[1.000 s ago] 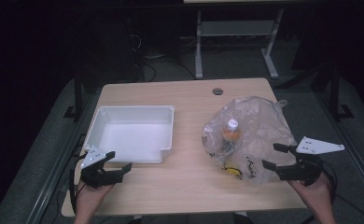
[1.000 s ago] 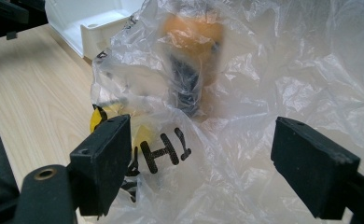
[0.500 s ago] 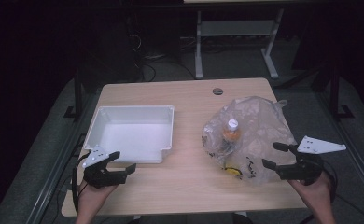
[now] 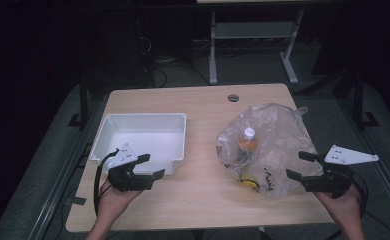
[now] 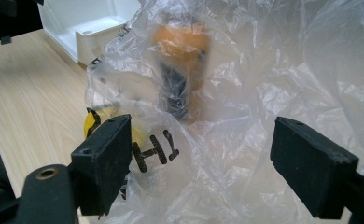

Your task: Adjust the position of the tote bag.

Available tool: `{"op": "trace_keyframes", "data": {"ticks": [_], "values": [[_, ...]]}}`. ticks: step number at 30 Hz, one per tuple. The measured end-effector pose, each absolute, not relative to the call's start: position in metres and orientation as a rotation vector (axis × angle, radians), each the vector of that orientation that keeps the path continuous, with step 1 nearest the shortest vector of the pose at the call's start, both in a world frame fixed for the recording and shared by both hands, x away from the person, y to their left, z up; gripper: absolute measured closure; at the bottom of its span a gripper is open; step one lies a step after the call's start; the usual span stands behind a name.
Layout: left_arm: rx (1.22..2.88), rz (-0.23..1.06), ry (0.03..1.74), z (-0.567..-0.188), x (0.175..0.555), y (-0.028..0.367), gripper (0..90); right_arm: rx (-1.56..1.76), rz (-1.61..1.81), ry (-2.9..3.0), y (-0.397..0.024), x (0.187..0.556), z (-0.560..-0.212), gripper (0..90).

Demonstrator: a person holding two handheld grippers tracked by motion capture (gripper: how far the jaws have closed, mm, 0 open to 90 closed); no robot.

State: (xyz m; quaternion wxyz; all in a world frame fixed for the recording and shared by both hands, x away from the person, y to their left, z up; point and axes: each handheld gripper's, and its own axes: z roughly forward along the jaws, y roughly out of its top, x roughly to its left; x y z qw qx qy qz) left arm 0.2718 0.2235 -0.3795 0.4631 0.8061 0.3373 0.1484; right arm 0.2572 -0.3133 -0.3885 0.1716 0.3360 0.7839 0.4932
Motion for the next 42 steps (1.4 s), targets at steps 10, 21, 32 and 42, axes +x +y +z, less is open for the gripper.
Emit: {"op": "trace_keyframes", "data": {"ticks": [10,21,32,42], "values": [[2.016,0.345,0.750,-0.364,0.281,0.194,27.1,0.934,1.400,2.239,-0.310,0.260,-0.389,20.6],[2.062,0.293,0.658,-0.351,0.293,0.152,28.0,0.934,1.397,2.246,-0.312,0.258,-0.388,20.6],[2.095,0.249,0.594,-0.346,0.303,0.117,30.9,0.928,1.407,2.234,-0.316,0.257,-0.388,20.7],[2.116,0.209,0.553,-0.346,0.311,0.092,34.6,0.933,1.406,2.229,-0.318,0.257,-0.388,21.3]]}}
